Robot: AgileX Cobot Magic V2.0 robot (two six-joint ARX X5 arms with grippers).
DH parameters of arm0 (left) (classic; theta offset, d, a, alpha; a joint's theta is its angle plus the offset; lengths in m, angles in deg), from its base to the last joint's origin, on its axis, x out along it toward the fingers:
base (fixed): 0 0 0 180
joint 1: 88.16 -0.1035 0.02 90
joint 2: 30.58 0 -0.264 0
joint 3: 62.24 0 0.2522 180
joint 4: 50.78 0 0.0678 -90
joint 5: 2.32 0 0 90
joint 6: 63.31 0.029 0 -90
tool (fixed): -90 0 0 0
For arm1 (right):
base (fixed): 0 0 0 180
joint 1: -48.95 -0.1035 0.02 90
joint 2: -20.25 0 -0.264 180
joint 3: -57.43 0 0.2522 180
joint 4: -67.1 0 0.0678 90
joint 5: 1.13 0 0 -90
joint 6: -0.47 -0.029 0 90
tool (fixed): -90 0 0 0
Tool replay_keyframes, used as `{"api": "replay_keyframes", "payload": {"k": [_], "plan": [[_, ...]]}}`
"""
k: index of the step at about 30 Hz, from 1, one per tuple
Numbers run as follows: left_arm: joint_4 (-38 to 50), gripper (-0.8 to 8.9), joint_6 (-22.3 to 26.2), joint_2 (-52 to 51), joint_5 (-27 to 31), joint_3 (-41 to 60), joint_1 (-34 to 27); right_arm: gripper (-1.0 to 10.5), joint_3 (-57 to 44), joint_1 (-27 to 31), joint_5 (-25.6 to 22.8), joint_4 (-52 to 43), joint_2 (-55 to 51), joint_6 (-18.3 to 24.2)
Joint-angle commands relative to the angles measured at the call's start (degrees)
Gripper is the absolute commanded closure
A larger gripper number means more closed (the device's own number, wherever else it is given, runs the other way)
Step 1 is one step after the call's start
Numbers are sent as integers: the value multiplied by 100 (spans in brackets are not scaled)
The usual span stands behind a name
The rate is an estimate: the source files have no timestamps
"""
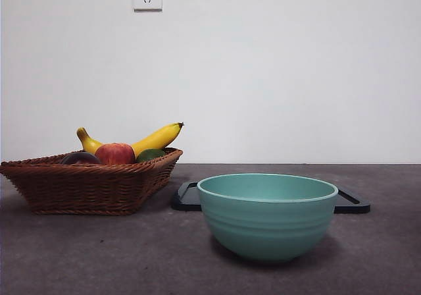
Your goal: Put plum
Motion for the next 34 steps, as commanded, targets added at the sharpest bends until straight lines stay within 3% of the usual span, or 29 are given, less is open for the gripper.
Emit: {"api": "replay_keyframes", "payload": {"k": [1, 7, 12, 22, 34], "plan": [[664, 804, 15, -417, 699, 741, -149, 940, 85, -35, 0, -55, 37, 63], [946, 803, -79, -1355, 1869, 2151, -380, 940, 85, -35, 0, -57, 37, 63], [944, 804, -243, -1912, 2354, 3097, -503, 940, 85, -35, 0, -57, 37, 63], [883, 804, -586, -2865, 2422, 4393, -564, 940, 85, -35, 0, -57, 37, 63], [522, 803, -776, -3163, 2422, 4968, -564, 940, 85, -35, 0, -57, 37, 63]]}}
